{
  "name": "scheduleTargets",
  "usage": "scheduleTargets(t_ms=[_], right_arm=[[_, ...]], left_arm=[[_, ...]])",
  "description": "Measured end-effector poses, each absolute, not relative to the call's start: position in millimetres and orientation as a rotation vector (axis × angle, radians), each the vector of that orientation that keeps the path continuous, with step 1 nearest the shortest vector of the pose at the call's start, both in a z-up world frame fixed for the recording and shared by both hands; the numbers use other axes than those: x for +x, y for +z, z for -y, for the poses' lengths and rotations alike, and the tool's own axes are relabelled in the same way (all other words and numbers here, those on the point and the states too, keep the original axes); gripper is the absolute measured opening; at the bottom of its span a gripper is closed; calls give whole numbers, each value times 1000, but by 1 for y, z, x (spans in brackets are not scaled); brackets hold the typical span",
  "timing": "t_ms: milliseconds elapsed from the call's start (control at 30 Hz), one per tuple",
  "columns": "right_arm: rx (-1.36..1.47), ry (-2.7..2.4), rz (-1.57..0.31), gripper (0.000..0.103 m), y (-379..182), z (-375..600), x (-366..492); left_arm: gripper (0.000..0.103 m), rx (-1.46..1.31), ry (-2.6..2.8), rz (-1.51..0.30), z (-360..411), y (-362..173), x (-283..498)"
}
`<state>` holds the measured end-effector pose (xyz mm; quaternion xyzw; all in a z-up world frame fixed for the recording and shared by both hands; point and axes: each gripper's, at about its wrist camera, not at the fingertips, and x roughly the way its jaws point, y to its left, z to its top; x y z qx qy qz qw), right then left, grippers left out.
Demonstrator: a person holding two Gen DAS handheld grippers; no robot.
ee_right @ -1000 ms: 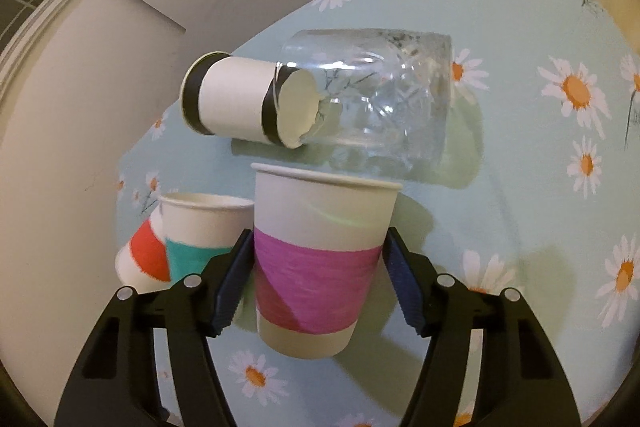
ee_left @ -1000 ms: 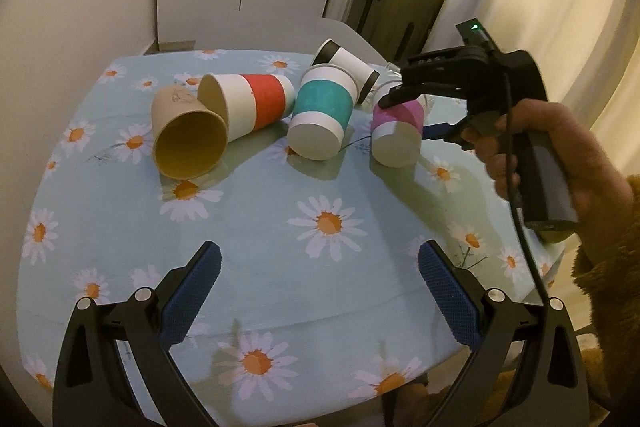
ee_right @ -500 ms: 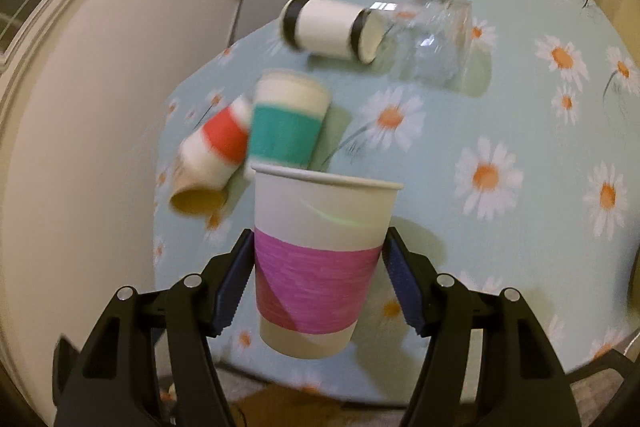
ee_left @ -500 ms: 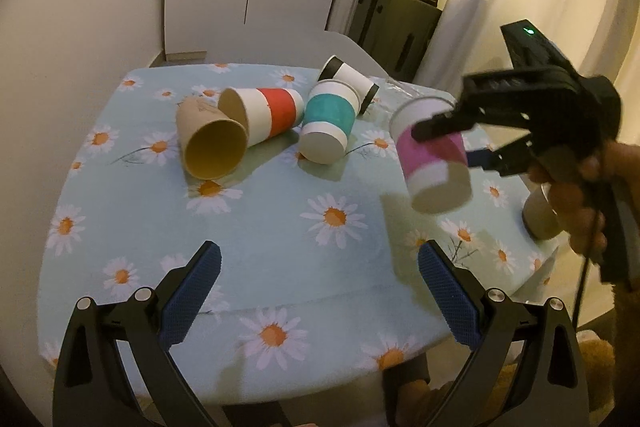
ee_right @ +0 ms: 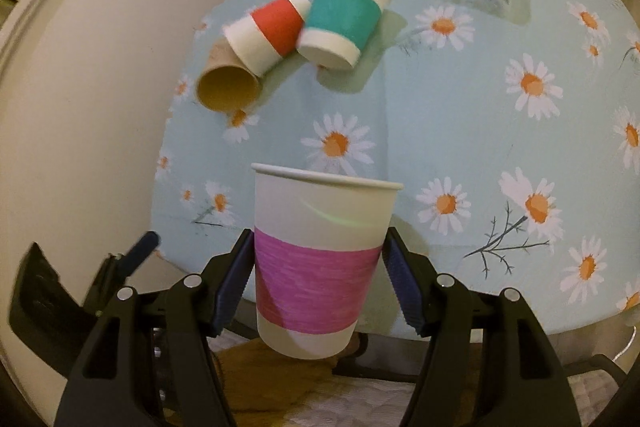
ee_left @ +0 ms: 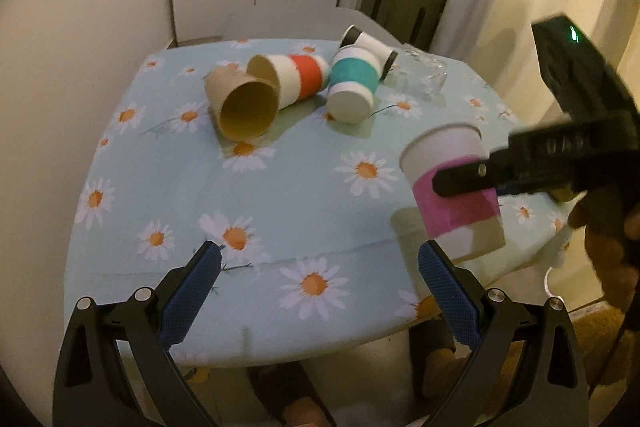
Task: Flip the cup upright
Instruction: 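Rotate the held pink-band cup upright with the right gripper, opening up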
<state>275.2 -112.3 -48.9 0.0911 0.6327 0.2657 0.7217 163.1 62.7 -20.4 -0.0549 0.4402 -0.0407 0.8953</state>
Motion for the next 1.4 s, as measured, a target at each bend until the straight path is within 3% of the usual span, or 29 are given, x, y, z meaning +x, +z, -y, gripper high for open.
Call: scheduleTargets(t_ms=[433,533,833,1133,1400], right_arm=[[158,561,-1441,67,-78,103,279],[168,565,-1441,72,-77,106,280],[207,572,-1374,74,-43,136,272],[338,598,-1217,75,10,210,235],[446,587,-1162,75,0,258,208]], left_arm=[[96,-121,-49,-937,-72,-29,169],[96,-114,-61,-938,-69,-29,170],[96,-100,-68,-949,-61,-33,171],[96,-274,-219,-991,-42,-14,191],[96,-232,-256,-1124,4,-5,225]])
